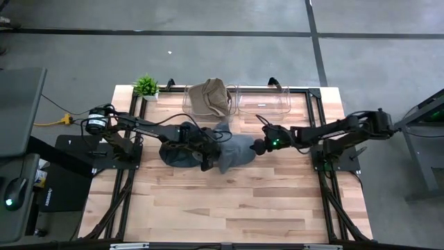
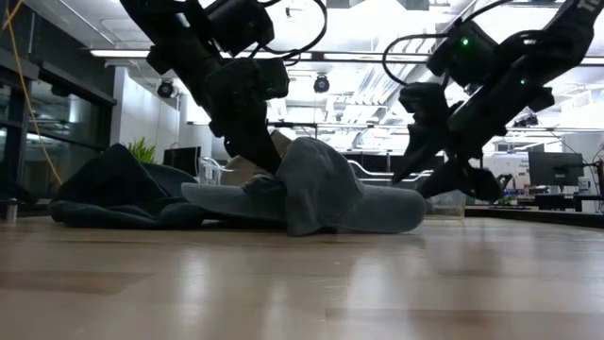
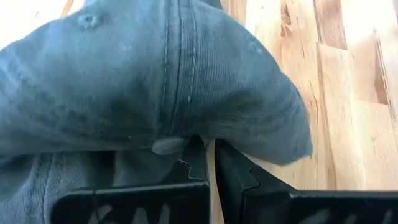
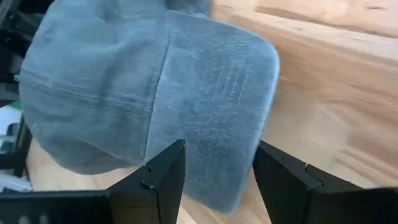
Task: Pick & Place hat
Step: Put the top gray cap into the right transparent bin
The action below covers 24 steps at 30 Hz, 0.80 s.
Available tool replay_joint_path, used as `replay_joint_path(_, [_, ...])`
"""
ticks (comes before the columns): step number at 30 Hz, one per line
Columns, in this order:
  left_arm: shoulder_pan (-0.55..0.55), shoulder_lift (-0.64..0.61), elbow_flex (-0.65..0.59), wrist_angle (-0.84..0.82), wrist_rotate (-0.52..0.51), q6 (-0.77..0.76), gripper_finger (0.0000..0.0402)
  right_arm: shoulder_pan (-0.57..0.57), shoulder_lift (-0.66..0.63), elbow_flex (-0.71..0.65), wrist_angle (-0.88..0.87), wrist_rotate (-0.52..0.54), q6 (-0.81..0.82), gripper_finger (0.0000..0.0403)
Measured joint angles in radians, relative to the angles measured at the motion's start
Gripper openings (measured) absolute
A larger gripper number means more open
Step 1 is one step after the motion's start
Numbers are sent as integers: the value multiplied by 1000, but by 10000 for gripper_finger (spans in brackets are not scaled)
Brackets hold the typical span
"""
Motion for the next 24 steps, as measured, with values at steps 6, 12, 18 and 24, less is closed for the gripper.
replay_joint_path(6, [0,0,0,-4,6,0,0,0,92,0,138,-22,4,177])
replay_joint_path(12, [0,0,0,-22,6,0,0,0,118,0,225,-44,3,157])
replay_joint_path(18, [0,0,0,-39,10,0,0,0,82,0,231,-61,-2,75])
replay_joint_path(24, [0,0,0,-49,38,0,1,0,54,2,253,-87,-32,10])
